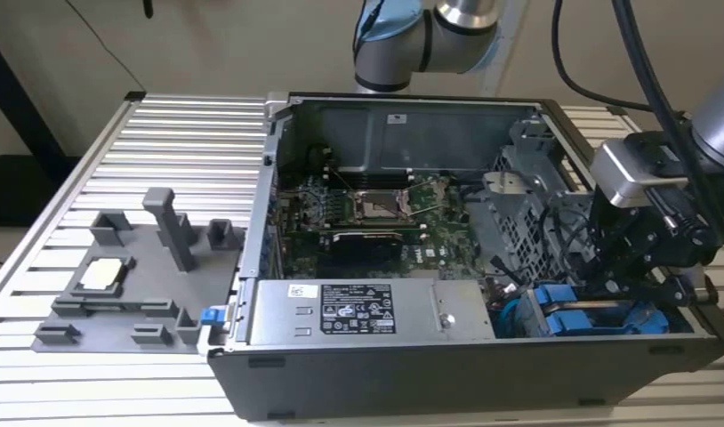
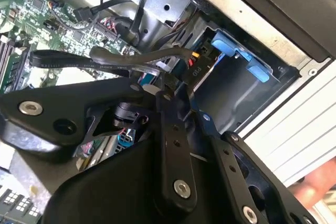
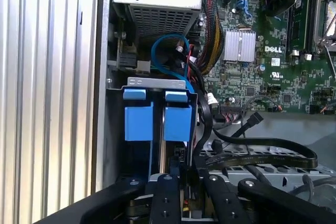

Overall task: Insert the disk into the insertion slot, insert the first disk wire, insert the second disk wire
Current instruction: 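Insert the second disk wire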

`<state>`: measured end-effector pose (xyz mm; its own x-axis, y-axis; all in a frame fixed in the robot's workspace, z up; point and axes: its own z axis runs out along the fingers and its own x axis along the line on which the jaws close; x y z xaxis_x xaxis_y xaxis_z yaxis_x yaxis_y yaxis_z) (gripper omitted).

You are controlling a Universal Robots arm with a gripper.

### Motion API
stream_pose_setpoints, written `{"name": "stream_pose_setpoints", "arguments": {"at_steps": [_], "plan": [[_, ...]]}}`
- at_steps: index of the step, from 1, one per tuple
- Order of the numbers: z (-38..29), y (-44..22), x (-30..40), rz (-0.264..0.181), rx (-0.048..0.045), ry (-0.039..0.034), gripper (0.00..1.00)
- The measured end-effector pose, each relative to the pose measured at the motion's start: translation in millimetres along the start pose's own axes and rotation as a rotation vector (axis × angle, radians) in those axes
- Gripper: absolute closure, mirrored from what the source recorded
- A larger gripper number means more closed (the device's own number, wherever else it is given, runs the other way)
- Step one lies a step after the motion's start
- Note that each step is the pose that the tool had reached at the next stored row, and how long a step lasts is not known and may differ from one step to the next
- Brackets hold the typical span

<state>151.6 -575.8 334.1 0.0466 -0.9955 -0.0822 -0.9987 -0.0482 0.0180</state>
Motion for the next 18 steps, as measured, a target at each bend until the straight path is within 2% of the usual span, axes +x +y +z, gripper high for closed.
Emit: {"name": "stream_pose_setpoints", "arguments": {"at_steps": [2,6,11,13,14,18], "plan": [[-4.8,0.2,-0.3,0.0,-0.0003,-0.0015,0.76],[-18.3,0.4,-1.4,0.0,-0.0011,-0.0032,0.76],[-39.6,0.8,-3.2,0.0,-0.0018,-0.0039,0.76],[-45.8,0.9,-3.7,0.0,-0.0018,-0.004,0.76],[-47.6,1.0,-3.8,0.0,-0.002,-0.0039,0.76],[-48.0,1.0,-3.8,0.0,-0.002,-0.0042,0.76]]}}
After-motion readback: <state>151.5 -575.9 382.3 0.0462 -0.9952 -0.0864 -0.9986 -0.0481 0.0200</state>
